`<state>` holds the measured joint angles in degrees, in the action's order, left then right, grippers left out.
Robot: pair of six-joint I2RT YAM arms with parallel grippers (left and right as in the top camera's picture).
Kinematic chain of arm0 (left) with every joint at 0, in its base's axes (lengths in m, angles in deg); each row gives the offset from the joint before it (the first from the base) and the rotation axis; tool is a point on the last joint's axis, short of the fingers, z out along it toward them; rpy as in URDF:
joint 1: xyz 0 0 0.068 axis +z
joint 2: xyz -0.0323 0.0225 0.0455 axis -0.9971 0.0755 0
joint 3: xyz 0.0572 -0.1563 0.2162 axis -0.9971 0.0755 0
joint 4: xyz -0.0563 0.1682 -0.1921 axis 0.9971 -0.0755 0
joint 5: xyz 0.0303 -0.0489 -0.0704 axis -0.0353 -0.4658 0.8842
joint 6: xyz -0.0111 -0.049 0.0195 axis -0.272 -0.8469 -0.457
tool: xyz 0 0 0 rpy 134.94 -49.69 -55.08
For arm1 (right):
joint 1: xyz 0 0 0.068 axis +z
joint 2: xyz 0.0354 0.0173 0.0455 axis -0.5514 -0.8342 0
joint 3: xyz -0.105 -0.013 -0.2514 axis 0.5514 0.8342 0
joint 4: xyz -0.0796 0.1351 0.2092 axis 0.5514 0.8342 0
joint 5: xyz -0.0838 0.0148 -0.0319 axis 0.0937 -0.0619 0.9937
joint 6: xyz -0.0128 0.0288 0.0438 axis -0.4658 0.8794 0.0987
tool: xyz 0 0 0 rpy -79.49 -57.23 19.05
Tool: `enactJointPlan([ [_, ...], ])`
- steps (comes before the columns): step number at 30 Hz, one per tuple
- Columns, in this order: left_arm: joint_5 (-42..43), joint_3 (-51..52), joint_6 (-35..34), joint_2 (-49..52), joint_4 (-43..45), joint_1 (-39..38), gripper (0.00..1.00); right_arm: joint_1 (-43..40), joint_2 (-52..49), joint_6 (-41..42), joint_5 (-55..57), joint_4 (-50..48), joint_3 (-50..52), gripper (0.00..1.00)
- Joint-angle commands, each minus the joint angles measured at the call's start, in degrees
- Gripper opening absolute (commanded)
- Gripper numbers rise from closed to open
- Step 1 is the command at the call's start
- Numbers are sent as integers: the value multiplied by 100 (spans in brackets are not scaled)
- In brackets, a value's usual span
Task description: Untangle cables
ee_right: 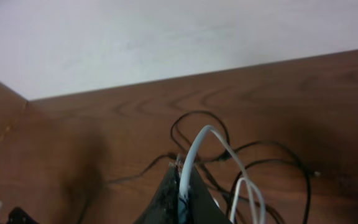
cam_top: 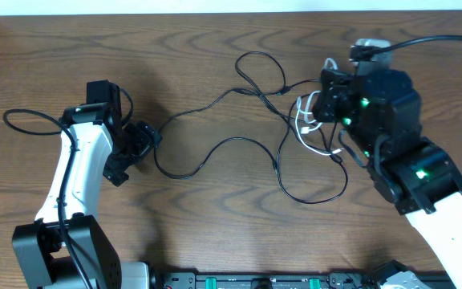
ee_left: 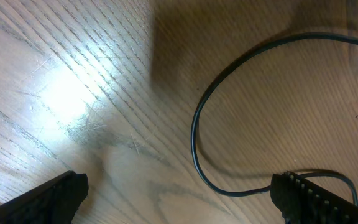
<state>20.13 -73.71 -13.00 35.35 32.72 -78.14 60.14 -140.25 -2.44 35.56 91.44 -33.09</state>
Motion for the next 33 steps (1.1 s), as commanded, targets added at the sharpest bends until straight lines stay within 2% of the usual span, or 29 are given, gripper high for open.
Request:
enactJointPlan([
  [1, -118, -15, -52, 2, -13, 0, 99, 131, -201, 101, -37, 120, -55, 1],
  [5, -118, -15, -52, 2, -15, 0, 99, 155, -525, 103, -46, 518, -50, 1],
  [9, -120, -15, -52, 2, -15, 0, 99, 155, -686, 103, -348, 396, -50, 1],
  [17, -118, -15, -52, 2, -15, 0, 99, 155, -413, 92, -918, -455, -52, 1],
  [20, -118, -15, -52, 2, -13, 0, 99, 142, -232, -219, -765, -743, -52, 1],
  [24, -118, -15, -52, 2, -13, 0, 99, 144, -39, -503, -15, -839, -52, 1],
  [33, -120, -15, -52, 2, -13, 0, 99, -28, 85, -1843, 3467, -702, -50, 1],
])
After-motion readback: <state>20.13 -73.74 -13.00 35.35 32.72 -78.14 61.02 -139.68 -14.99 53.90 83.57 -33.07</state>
